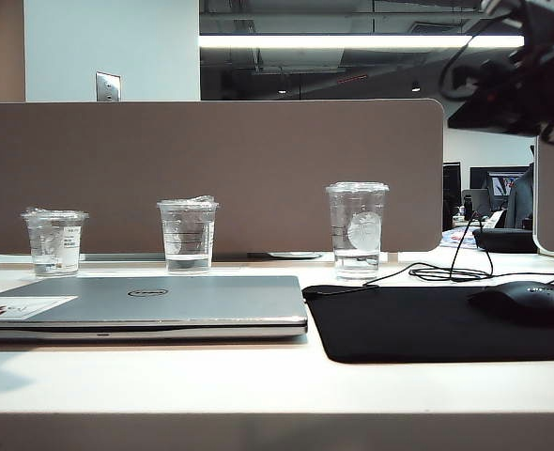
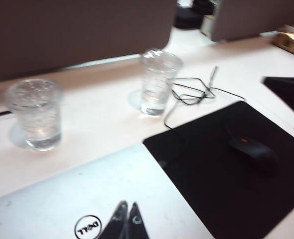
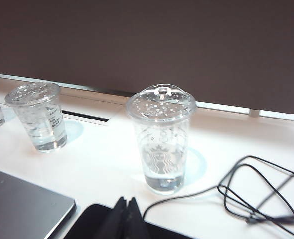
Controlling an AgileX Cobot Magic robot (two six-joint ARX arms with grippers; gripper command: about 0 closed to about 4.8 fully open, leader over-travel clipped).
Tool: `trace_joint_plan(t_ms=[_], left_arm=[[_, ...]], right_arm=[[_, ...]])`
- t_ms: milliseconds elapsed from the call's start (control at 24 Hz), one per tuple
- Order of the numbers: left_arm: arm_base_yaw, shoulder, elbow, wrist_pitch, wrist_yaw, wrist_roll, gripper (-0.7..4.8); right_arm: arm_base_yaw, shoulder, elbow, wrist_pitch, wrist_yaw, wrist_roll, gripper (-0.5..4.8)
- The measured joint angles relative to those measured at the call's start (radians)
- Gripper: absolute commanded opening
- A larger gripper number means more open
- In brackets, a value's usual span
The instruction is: Pick up the coffee cup on the right and place it on the right side of the laptop.
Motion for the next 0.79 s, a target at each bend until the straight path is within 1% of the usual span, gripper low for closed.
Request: trace_joint_plan(t_ms=[42, 83, 125, 250, 542, 625, 792], left_arm=[[0.000, 0.006, 0.005, -0.003, 0.014, 0.000, -0.05], [0.002, 0.013, 0.005, -0.001, 0.029, 0.000, -0.05], [0.000, 0.017, 0.006, -0.002, 0.040, -0.001, -0.05], [-0.005, 0.027, 0.012, 0.001, 0.052, -0.002, -0.05], [-0.003, 0.026, 0.013, 0.002, 0.054, -0.003, -0.05], [-0.003, 0.026, 0.014, 0.002, 0.054, -0.003, -0.05], [-0.003, 0.026, 0.014, 0.002, 0.054, -0.003, -0.05]], right_arm=[[0.002, 0.020, 0.008, 0.014, -0.006, -0.001, 2.05], [0.006, 0.045, 0.018, 0.034, -0.018, -0.002, 3.49], [0.007, 0.072, 0.028, 0.058, -0.030, -0.002, 4.79], [0.017, 0.150, 0.061, 0.102, -0.039, -0.002, 4.79], [0.019, 0.354, 0.196, 0.114, -0.039, -0.002, 4.79], [0.019, 0.460, 0.279, 0.137, -0.039, -0.002, 4.79], [0.023, 0.560, 0.370, 0.137, -0.039, -0.002, 4.79]])
